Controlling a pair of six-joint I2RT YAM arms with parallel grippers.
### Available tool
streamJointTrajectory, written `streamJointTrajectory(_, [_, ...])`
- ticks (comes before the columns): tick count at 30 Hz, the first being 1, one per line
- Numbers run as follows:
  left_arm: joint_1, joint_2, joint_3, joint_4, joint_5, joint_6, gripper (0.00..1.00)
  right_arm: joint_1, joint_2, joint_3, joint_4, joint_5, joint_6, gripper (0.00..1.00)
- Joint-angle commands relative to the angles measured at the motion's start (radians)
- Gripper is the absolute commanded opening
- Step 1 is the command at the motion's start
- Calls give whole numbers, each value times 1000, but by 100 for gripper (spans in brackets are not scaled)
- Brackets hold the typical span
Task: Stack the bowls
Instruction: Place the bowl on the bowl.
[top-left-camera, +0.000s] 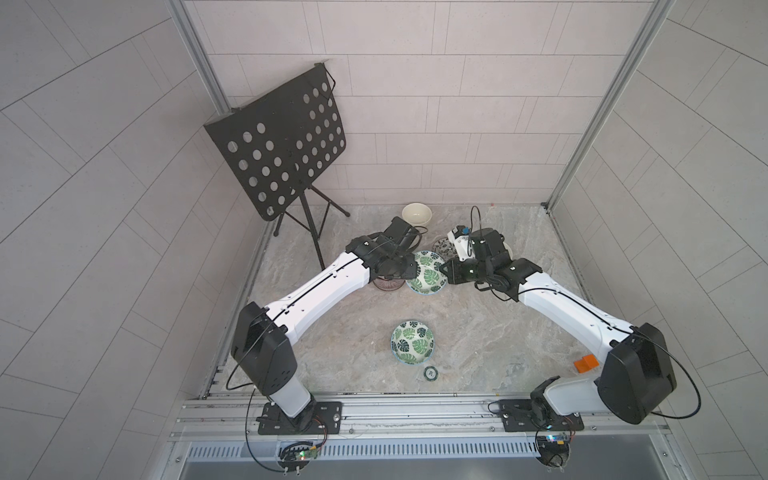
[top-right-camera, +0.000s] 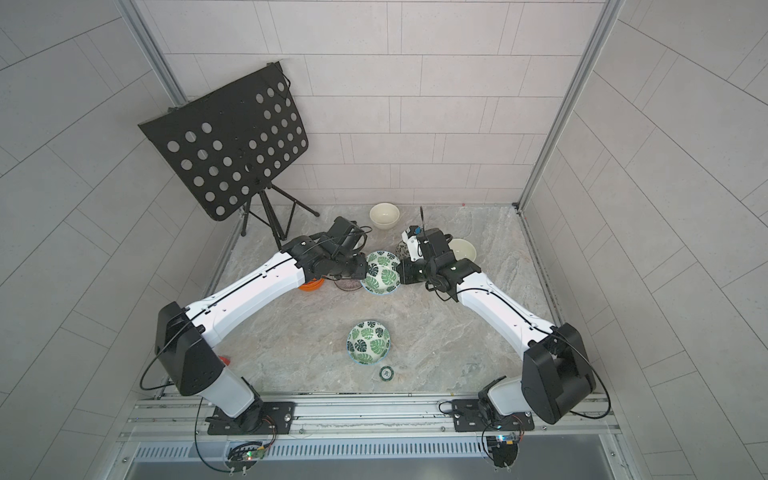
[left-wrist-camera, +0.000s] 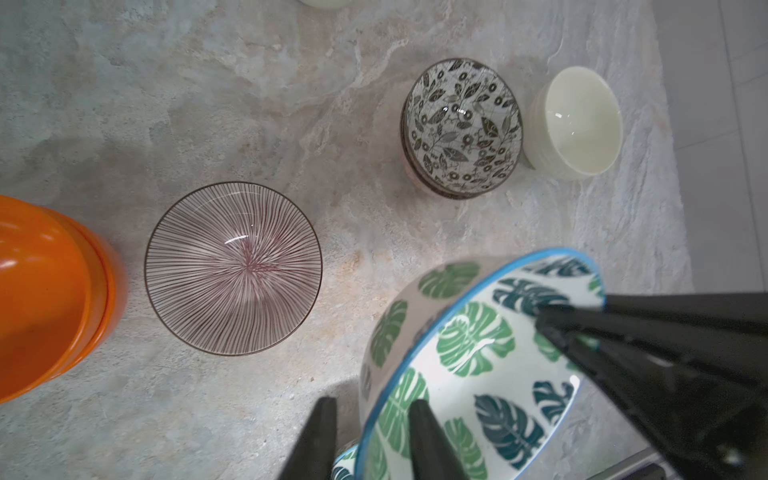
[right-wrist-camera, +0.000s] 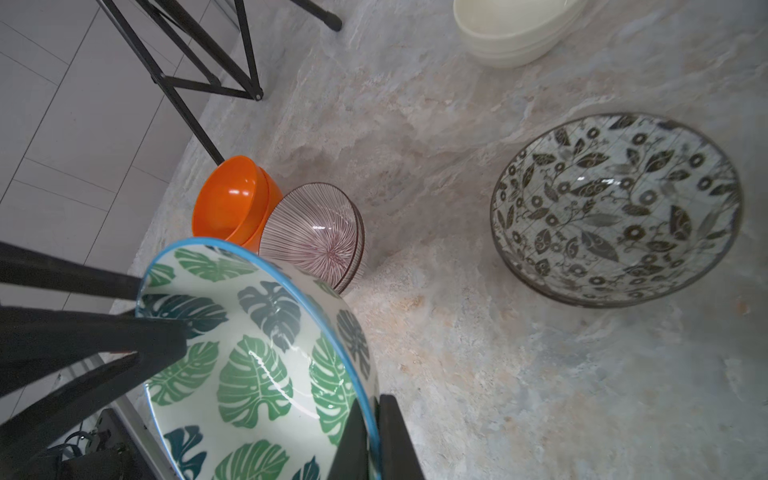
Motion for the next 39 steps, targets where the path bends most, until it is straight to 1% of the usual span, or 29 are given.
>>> streamJointTrajectory(1, [-9, -42, 0, 0, -8, 16, 84, 7, -5, 27, -78, -35, -38, 0])
streamJointTrajectory(2, [-8, -54, -2, -5, -26, 17, 98, 7, -8, 30, -108, -36, -48, 0])
streamJointTrajectory(3, [-9, -68, 1, -17, -54, 15, 100, 8, -10, 36, -141, -38, -61, 0])
streamJointTrajectory(5, [-7, -102, 6, -40, -115, 11, 100, 10, -11, 44, -200, -49, -91, 0])
streamJointTrajectory(10, [4, -210, -13, -54, -344, -1, 100, 29, -2, 55, -322, -98, -153, 0])
streamJointTrajectory(12, [18, -251, -31, -51, -406, 3, 100, 56, -2, 54, -346, -114, -163, 0])
streamJointTrajectory(14, [42, -282, -62, -33, -438, 25, 100, 91, 3, 52, -360, -113, -164, 0])
streamJointTrajectory(18, [107, -309, -106, -29, -444, 36, 100, 148, 30, 41, -345, -112, -150, 0])
streamJointTrajectory(21, [171, -314, -127, -52, -401, 13, 100, 188, 62, 33, -319, -108, -142, 0])
streamJointTrajectory(23, [195, -321, -145, -52, -386, 2, 100, 213, 92, 35, -305, -94, -139, 0])
streamJointTrajectory(28, [213, -333, -162, -48, -372, -8, 100, 248, 163, 45, -292, -65, -138, 0])
streamJointTrajectory(39, [222, -331, -159, -41, -343, -19, 100, 276, 211, 43, -300, 16, -146, 0])
